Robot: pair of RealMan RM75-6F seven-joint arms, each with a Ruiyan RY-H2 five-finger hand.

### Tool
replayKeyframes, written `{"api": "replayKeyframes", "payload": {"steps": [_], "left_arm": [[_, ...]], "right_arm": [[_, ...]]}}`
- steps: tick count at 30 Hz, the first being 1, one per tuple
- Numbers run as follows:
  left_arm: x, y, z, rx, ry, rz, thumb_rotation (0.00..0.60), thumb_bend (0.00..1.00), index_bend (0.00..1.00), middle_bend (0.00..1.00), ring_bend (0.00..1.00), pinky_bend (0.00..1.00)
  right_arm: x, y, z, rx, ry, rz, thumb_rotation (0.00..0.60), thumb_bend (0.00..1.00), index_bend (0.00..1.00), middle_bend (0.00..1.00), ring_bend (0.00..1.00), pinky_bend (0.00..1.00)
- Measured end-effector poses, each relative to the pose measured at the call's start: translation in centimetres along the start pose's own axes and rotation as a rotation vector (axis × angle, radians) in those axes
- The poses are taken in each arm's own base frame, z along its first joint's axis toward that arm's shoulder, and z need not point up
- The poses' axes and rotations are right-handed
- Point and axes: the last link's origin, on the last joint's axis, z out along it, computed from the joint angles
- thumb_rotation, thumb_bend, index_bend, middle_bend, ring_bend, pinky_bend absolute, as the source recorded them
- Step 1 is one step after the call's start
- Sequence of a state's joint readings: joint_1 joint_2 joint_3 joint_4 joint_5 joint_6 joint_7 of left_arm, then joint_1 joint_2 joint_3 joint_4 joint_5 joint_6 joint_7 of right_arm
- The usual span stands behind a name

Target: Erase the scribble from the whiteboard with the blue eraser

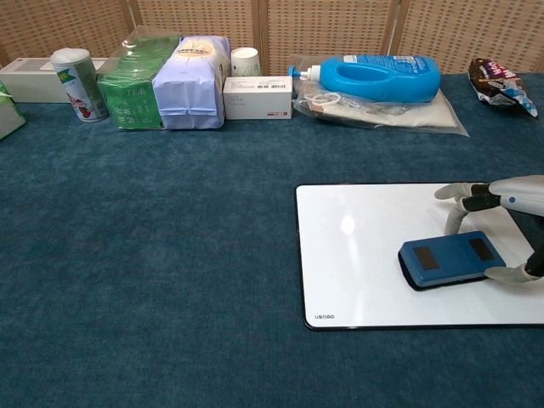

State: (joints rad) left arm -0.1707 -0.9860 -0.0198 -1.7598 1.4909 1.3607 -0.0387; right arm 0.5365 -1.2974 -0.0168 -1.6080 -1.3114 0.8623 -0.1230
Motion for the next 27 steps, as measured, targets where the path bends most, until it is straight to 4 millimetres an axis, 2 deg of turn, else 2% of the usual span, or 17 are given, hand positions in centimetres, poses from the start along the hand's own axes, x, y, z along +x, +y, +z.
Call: {"api": "replayKeyframes", "payload": {"steps": [4,9,12,21,27], "left_arm": [[0.0,0.0,0.0,-0.001,-0.001,-0.001,0.6,0.17,0.25,0.12,0.08,0.0],[-0.1,0.0,0.0,-0.001,-0.002,-0.001,0.6,0.17,0.25,0.12,0.07,0.0],[0.0,0.0,0.0,-0.001,0.001,-0.001,0.6,0.17,0.25,0.12,0.07,0.0],[-0.1,0.0,0.0,-0.002,-0.001,-0.001,0.6,0.17,0.25,0.12,0.07,0.0],[-0.1,-0.1,-0.1,0.001,-0.002,-0.001,0.6,0.17,0.25,0.12,0.07,0.0]], "right_arm": [[0.1,0.0,0.0,0.0,0.002,0.001,0.6,0.33,0.39,0.02,0.0,0.0],[0.1,-0.2,0.1,0.003,0.014,0.018,0.6,0.33,0.5,0.03,0.0,0.0],[0.2,-0.3,0.1,0.011,0.023,0.024,0.6,0.33,0.53,0.03,0.0,0.0],[0.8,-1.3,0.4,0.04,0.036,0.052,0.6,0.33,0.55,0.04,0.0,0.0],[-0.2,-2.1,0.6,0.059,0.01,0.06,0.6,0.33,0.56,0.04,0.0,0.0]]}}
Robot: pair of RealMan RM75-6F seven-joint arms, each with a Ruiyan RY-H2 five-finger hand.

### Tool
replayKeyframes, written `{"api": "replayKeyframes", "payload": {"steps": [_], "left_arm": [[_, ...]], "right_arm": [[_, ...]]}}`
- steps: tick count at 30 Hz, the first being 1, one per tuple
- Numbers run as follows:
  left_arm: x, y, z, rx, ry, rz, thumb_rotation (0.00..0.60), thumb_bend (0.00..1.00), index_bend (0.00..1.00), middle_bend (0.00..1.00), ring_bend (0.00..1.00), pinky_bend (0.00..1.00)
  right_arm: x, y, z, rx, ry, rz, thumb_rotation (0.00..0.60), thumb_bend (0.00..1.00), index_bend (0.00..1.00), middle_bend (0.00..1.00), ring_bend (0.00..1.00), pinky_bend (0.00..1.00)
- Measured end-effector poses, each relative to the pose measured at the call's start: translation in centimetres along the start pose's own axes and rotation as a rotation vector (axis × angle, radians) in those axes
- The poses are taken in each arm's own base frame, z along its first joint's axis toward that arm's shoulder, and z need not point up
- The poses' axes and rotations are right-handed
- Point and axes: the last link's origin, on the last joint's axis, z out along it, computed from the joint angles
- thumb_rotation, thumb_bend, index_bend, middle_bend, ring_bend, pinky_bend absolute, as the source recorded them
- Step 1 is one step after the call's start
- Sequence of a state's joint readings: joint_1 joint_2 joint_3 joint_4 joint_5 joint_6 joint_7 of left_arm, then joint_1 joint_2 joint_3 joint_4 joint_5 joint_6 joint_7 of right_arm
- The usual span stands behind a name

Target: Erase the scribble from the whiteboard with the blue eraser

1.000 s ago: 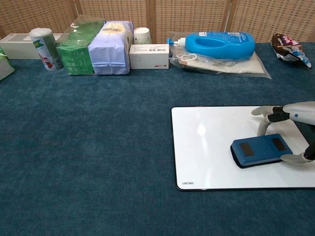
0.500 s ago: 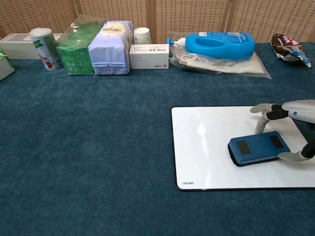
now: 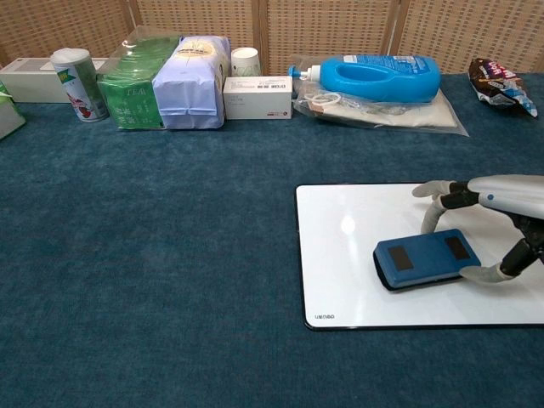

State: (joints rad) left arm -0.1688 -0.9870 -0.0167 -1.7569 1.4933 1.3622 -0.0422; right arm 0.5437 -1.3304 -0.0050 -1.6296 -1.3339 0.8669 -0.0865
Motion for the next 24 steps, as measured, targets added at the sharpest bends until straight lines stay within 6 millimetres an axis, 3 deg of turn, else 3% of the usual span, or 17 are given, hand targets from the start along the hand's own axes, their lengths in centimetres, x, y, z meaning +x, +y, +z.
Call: {"api": "replayKeyframes", "payload": {"steps": [8,24], "left_arm": [[0.1,-0.1,-0.1,0.004,0.004,0.0,0.6,0.17,0.25,0.11,0.07,0.0],[0.0,0.1,0.0,-0.003,0.002,0.0,0.6,0.17,0.25,0.11,0.07,0.0]], "right_arm": [[-0.5,0.3,0.2,-0.005,-0.01,-0.019,0.6,0.33,0.57,0.04,0.0,0.0],[0.4,3.1,-0.6,-0.085,0.021,-0.043,0.6,0.33,0.57,0.05,0.0,0.0]]}}
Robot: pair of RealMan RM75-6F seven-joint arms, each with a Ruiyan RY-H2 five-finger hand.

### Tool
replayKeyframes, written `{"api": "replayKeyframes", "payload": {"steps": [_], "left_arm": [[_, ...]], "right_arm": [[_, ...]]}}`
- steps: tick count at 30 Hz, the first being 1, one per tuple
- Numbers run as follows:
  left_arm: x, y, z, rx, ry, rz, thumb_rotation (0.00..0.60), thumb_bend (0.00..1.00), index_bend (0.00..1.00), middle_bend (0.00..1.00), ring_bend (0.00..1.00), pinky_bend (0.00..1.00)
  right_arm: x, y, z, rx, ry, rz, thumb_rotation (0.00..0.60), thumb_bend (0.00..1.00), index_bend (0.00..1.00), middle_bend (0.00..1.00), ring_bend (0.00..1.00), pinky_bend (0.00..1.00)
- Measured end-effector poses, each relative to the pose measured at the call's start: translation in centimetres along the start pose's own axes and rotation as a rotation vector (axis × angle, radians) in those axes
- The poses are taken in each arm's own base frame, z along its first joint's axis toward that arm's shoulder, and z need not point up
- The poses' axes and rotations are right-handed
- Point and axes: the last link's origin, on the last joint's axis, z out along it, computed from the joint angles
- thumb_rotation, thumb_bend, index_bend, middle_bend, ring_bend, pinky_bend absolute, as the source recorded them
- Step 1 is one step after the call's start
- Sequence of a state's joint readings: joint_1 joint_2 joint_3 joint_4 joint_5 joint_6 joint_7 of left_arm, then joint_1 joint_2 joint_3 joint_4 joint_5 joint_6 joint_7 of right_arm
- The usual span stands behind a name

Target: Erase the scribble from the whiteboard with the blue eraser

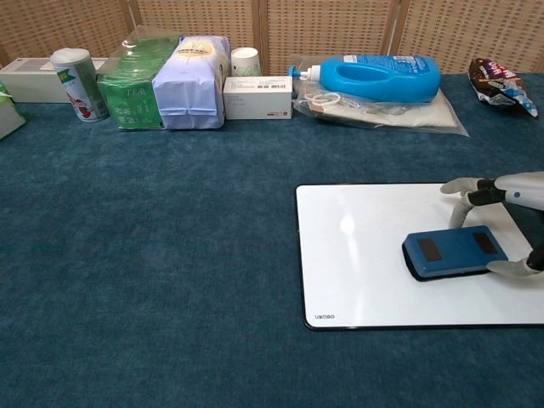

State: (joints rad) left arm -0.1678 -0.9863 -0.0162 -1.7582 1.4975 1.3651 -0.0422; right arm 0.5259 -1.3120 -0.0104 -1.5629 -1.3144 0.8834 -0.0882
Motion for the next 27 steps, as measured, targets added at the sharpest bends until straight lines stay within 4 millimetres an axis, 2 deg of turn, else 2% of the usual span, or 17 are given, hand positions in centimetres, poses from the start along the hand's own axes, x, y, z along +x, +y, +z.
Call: {"api": "replayKeyframes", "payload": {"steps": [4,8,16,27], "left_arm": [[0.0,0.0,0.0,0.001,0.002,0.0,0.6,0.17,0.25,0.11,0.07,0.0],[0.0,0.1,0.0,-0.002,0.003,-0.002,0.598,0.17,0.25,0.11,0.07,0.0],[0.0,0.1,-0.1,-0.003,0.001,-0.003,0.6,0.17,0.25,0.11,0.07,0.0],[0.0,-0.2,-0.2,0.005,0.0,-0.003,0.6,0.17,0.25,0.11,0.07,0.0]], "right_arm": [[0.7,1.2,-0.1,-0.033,0.023,-0.014,0.6,0.33,0.57,0.05,0.0,0.0],[1.2,1.2,0.0,-0.035,0.041,-0.013,0.6,0.33,0.57,0.05,0.0,0.0],[1.5,-0.4,0.2,0.012,0.045,-0.019,0.6,0.33,0.57,0.05,0.0,0.0],[-0.6,-2.7,0.6,0.069,-0.025,-0.031,0.6,0.33,0.57,0.05,0.0,0.0]]}}
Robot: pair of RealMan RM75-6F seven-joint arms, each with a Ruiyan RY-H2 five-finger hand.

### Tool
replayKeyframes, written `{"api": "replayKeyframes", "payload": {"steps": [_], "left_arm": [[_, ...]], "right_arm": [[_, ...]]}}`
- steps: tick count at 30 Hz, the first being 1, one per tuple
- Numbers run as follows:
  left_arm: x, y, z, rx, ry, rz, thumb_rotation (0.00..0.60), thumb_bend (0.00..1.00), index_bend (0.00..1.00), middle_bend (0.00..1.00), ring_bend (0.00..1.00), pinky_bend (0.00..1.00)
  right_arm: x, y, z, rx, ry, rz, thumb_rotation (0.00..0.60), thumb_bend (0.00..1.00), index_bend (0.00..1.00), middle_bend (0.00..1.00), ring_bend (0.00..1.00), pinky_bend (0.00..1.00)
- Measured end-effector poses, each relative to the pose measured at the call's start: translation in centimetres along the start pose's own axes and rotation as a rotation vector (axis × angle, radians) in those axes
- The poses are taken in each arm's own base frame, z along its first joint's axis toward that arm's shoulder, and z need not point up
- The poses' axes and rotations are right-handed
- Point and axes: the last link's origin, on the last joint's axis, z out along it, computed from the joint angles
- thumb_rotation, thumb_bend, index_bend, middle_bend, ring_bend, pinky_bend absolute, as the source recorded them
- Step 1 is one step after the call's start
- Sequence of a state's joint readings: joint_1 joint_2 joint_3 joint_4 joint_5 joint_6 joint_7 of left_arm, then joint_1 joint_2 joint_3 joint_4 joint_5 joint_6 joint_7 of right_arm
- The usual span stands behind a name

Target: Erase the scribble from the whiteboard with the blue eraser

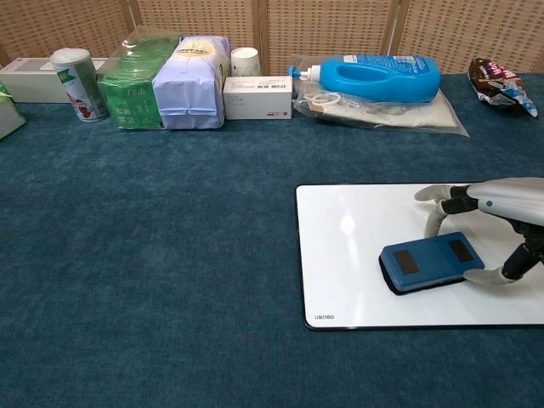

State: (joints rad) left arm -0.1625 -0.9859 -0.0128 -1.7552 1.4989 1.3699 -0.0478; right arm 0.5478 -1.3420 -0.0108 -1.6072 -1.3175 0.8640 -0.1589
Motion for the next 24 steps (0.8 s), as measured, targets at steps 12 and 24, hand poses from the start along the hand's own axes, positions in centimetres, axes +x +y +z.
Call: {"api": "replayKeyframes", "payload": {"steps": [12,24], "left_arm": [[0.0,0.3,0.1,-0.009,-0.001,0.0,0.6,0.17,0.25,0.11,0.06,0.0],[0.0,0.5,0.2,-0.012,0.002,0.002,0.6,0.17,0.25,0.11,0.06,0.0]], "right_arm": [[0.2,1.8,-0.3,-0.048,0.008,0.0,0.6,0.33,0.57,0.05,0.0,0.0],[2.1,4.5,-0.6,-0.114,0.053,-0.014,0.6,0.33,0.57,0.05,0.0,0.0]]}}
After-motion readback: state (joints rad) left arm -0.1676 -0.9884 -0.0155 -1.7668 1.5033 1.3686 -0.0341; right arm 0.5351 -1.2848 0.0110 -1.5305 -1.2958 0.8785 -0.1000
